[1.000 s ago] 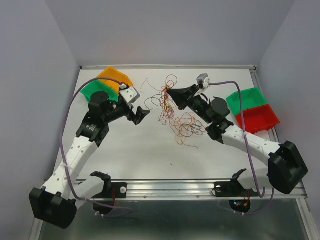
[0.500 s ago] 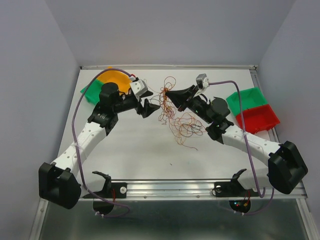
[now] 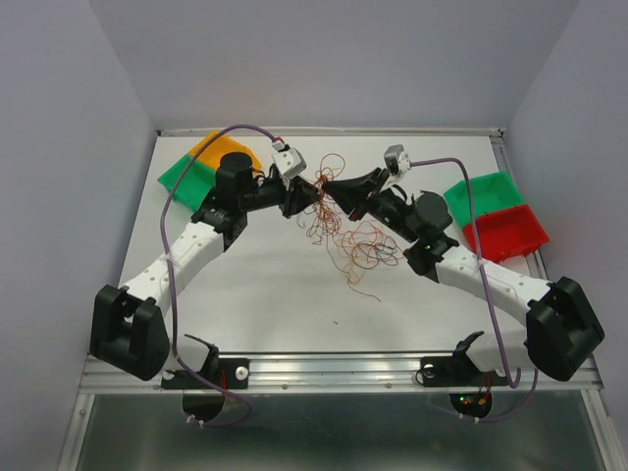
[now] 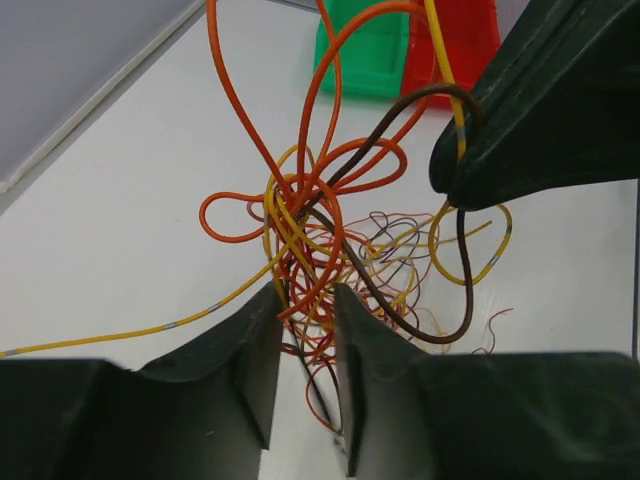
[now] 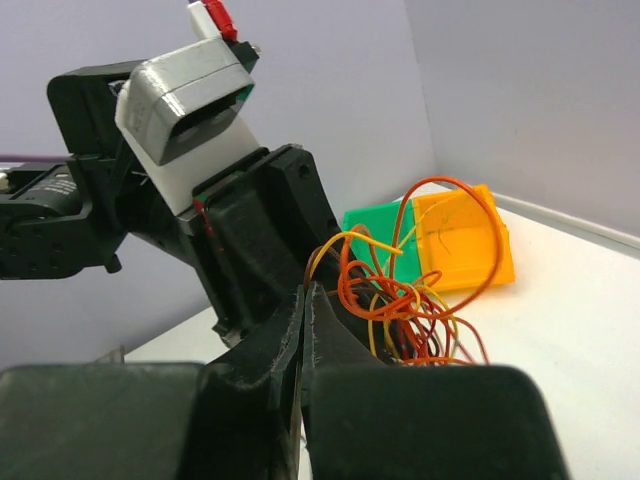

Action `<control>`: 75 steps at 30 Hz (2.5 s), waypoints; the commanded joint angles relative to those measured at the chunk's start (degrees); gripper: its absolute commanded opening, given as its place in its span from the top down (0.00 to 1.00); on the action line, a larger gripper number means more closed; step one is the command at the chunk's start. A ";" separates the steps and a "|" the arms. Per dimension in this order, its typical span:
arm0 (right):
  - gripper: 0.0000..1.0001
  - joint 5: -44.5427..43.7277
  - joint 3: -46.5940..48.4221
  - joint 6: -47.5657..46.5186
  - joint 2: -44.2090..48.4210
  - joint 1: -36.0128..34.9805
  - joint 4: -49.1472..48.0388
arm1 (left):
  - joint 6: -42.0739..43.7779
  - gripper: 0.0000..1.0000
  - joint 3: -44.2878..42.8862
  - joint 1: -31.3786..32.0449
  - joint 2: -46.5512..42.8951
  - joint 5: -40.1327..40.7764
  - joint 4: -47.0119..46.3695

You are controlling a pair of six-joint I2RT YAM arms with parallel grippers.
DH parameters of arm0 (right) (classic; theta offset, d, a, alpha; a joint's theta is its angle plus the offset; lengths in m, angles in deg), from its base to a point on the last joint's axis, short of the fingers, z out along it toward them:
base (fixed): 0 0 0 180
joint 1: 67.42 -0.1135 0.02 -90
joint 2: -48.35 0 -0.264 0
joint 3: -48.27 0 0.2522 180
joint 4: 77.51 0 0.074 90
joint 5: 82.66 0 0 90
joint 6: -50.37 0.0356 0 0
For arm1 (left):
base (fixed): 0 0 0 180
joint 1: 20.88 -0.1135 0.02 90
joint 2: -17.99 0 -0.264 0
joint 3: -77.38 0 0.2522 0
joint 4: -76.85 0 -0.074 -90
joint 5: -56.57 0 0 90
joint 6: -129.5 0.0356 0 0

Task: Untangle the cables

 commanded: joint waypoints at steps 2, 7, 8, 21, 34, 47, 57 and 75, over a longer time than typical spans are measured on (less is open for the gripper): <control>0.99 0.72 0.18 1.10 2.33 -0.24 -5.39 | -1.42 1.00 -3.86 0.23 1.16 1.17 -3.86; 0.99 -9.88 -3.68 -0.92 7.59 -0.24 -4.25 | 3.92 1.00 0.52 0.05 -0.42 5.30 -4.22; 1.00 -12.01 -4.04 -1.62 8.48 -0.32 -3.29 | 4.90 1.00 1.41 -0.04 -0.94 5.31 -4.04; 0.99 -45.25 -6.24 -10.24 21.75 1.79 9.02 | 5.00 1.00 0.46 -7.94 2.29 17.86 1.58; 0.97 -35.27 -6.78 -11.47 23.80 2.05 16.31 | 3.23 1.00 -0.34 -11.20 2.40 5.58 2.64; 0.16 6.03 -4.05 -16.57 3.05 2.14 8.42 | 6.21 1.00 -0.25 -8.92 -5.07 -11.12 11.34; 0.16 21.54 1.66 -15.35 -4.43 2.05 3.23 | 9.91 1.00 -0.69 -3.64 -7.98 -15.79 18.11; 0.99 9.07 -8.78 -13.15 4.26 2.22 0.50 | 3.94 1.00 2.73 -3.46 -10.44 12.04 7.83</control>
